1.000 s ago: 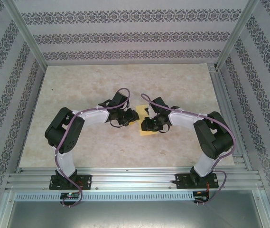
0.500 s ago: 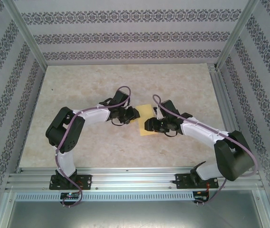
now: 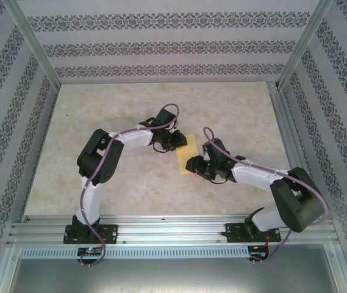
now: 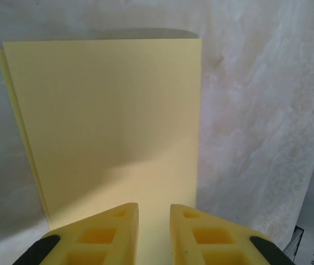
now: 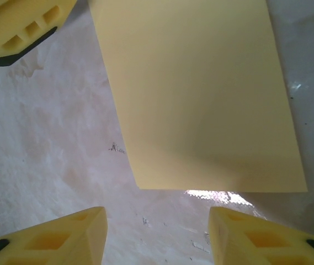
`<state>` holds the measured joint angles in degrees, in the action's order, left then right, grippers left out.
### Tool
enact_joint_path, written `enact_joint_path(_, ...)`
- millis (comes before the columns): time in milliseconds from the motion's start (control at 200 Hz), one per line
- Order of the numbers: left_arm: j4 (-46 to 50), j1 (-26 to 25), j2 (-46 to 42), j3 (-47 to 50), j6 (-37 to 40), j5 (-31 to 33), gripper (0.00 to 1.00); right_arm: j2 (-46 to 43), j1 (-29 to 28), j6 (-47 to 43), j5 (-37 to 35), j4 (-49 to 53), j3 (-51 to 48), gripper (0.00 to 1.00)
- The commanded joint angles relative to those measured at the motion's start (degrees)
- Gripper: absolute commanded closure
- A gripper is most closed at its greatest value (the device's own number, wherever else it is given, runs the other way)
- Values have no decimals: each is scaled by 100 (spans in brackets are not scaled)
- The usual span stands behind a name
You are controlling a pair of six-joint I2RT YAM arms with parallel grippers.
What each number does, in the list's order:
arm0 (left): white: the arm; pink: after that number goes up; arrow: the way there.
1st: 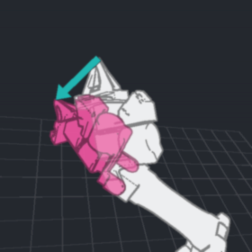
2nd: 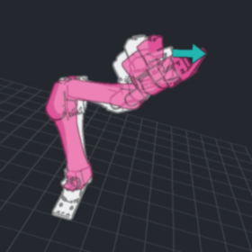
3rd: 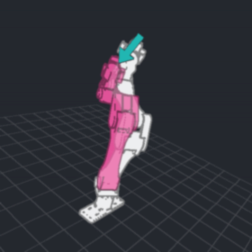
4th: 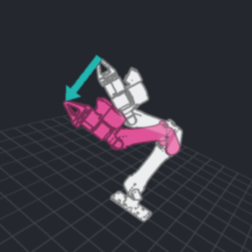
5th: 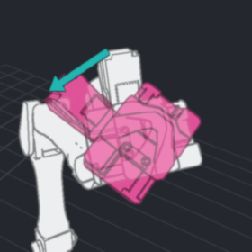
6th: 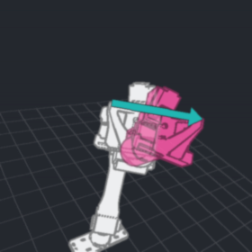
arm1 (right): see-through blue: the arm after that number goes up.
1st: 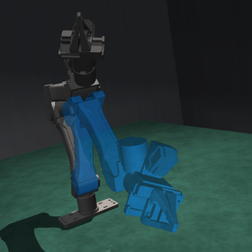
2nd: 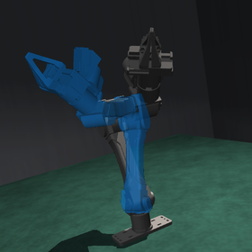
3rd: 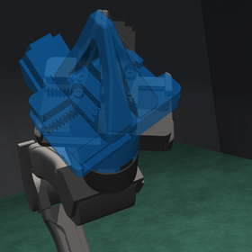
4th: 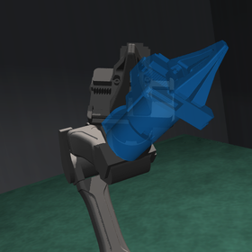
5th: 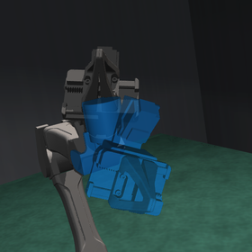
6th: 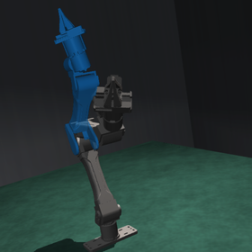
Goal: Fold a paper plane with a square sheet of paper (pick it up from the middle)
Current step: Fold the triangle a second time at the center of the table.
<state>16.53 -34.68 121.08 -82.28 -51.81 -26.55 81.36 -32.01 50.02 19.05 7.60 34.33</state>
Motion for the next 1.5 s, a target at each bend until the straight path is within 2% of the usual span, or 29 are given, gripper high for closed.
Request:
enact_joint_path(0,287,-80,188,-246,241,-63,77,96,-132,379,-151,-349,-76,48)
enact_joint_path(515,605,-74,543,-380,373,-47,77,192,-366,869,-336,-578,-190,48)
enact_joint_path(844,654,-92,505,-326,382,-106,77,285,-262,998,-707,-896,-137,48)
enact_joint_path(1049,623,-118,522,-318,357,-139,77,324,-270,1026,-633,-1130,-84,48)
enact_joint_path(1309,616,-128,542,-349,347,-158,77,65,-323,745,-785,-1158,-138,47)
enact_joint_path(1494,668,-136,540,-398,372,-161,76,40,-402,63,-949,-961,2,46)
